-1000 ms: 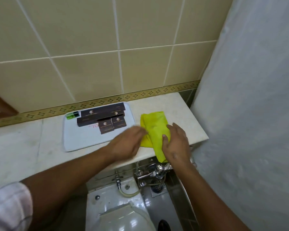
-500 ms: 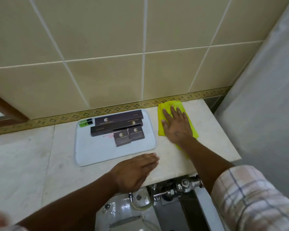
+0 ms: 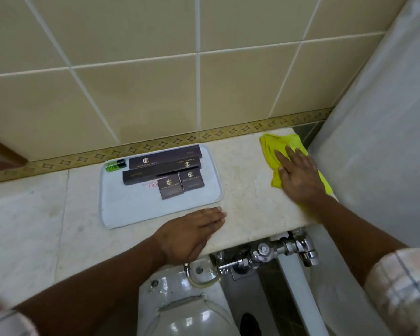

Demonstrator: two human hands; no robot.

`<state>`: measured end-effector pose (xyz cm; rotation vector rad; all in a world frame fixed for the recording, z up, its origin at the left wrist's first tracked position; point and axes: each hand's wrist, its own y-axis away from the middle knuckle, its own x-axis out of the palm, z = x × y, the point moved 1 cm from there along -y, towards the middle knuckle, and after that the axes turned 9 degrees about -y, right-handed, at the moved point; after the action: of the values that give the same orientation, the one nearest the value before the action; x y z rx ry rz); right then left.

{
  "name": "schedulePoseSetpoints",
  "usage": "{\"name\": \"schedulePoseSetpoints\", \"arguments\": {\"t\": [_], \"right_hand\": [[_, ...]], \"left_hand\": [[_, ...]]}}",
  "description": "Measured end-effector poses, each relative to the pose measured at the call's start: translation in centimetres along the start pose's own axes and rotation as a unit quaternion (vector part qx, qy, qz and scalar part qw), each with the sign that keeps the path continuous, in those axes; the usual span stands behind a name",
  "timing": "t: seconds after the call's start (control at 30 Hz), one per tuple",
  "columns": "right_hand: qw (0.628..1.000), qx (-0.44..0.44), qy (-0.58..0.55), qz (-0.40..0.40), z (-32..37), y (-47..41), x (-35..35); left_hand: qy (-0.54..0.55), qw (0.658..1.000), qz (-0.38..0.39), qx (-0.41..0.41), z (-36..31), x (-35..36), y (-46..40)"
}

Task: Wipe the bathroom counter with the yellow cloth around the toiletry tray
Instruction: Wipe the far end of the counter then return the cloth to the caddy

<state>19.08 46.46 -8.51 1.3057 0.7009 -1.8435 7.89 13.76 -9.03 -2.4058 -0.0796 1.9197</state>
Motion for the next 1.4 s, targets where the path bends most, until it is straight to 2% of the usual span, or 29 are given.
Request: {"name": "schedulePoseSetpoints", "arguments": {"t": [0.23, 0.33, 0.47, 0.6, 0.73, 0.83, 0.97, 1.07, 1.13, 1.17, 1.2, 1.27, 1.33, 1.4], "right_hand": [[1.000, -0.005, -0.004, 0.018, 6.3, 12.6, 2.5], [0.999, 0.017, 0.012, 0.024, 8.0, 10.8, 3.2], [0.998, 0.009, 0.036, 0.050, 8.7, 2.3, 3.3], [0.999, 0.019, 0.029, 0.042, 9.9, -4.3, 3.6], [0.999, 0.006, 0.036, 0.040, 9.8, -2.2, 4.2], [0.999, 0.012, 0.023, 0.034, 9.5, 2.8, 4.0], [0.997, 0.004, -0.018, 0.074, 9.1, 7.1, 3.3], [0.987, 0.088, -0.135, 0.005, 7.7, 8.4, 0.9], [0.977, 0.161, -0.131, -0.058, 6.5, 9.2, -0.3], [0.975, 0.184, -0.110, -0.061, 6.0, 9.7, -0.5], [0.973, 0.198, -0.106, -0.053, 5.7, 10.1, -0.6], [0.957, 0.230, -0.173, -0.032, 5.3, 10.5, -0.7], [0.933, 0.264, -0.246, 0.003, 4.8, 10.1, -0.9], [0.918, 0.277, -0.282, 0.034, 4.6, 9.7, -1.3]], "left_hand": [[-0.018, 1.000, -0.008, -0.005, -0.6, 0.3, 0.3], [-0.016, 1.000, -0.014, -0.001, -0.8, 0.2, 0.1], [-0.017, 1.000, -0.018, -0.004, -0.7, 0.2, 0.2], [-0.014, 1.000, -0.004, -0.020, -0.5, 0.4, 0.2], [-0.015, 1.000, -0.020, -0.004, -0.3, 0.2, 0.2], [-0.019, 1.000, 0.002, 0.000, -0.5, 0.0, 0.4], [-0.072, 0.997, 0.009, 0.019, -0.8, 0.0, 0.5], [-0.079, 0.996, -0.015, 0.033, -1.3, -2.1, -4.1], [-0.060, 0.997, -0.056, -0.016, -0.8, -4.3, -10.2], [-0.053, 0.995, -0.046, -0.071, -0.3, -5.0, -13.5], [-0.047, 0.990, -0.003, -0.134, 0.4, -5.7, -16.4], [-0.038, 0.968, 0.125, -0.216, 1.6, -6.0, -21.2], [-0.020, 0.946, 0.223, -0.236, 2.0, -5.6, -23.7], [0.008, 0.939, 0.246, -0.242, 1.9, -5.3, -24.4]]}}
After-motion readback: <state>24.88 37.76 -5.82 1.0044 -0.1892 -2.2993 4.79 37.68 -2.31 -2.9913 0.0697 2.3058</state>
